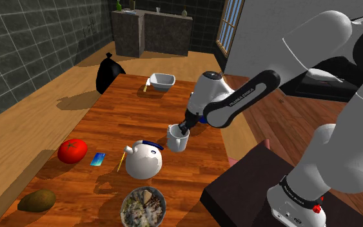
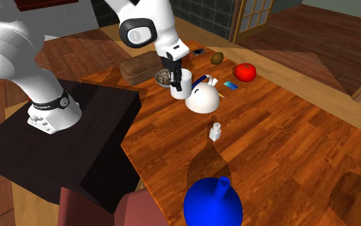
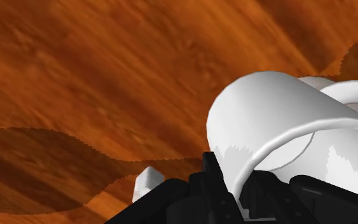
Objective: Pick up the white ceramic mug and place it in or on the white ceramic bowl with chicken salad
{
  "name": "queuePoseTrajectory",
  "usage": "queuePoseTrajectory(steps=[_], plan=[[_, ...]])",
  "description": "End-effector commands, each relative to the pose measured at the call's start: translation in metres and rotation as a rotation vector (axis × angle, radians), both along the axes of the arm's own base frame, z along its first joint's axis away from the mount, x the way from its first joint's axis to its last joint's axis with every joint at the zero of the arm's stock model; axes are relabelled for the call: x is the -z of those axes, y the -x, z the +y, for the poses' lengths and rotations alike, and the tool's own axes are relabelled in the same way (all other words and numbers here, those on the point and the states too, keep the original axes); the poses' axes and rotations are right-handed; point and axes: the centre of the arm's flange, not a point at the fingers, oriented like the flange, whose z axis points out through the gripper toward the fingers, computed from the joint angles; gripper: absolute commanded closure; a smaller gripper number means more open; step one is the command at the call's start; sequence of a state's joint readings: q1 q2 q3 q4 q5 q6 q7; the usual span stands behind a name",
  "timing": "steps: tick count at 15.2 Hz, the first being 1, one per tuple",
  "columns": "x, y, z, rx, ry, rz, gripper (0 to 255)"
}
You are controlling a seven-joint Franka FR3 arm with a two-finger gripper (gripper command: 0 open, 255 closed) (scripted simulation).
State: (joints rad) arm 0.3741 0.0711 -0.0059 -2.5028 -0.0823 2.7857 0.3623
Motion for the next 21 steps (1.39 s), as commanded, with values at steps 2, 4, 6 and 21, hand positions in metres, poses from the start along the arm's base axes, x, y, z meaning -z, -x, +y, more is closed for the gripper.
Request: queuePoseTrajectory(steps=[2, 4, 6, 21], plan=[[-0.003, 0.018, 0.035, 0.004, 0.0, -0.001, 255], [-0.004, 0.03, 0.059, 0.004, 0.0, -0.001, 255], [-0.006, 0.042, 0.082, 0.004, 0.0, -0.001, 255], [-0.015, 0.133, 0.258, 0.004, 0.0, -0.001, 255]])
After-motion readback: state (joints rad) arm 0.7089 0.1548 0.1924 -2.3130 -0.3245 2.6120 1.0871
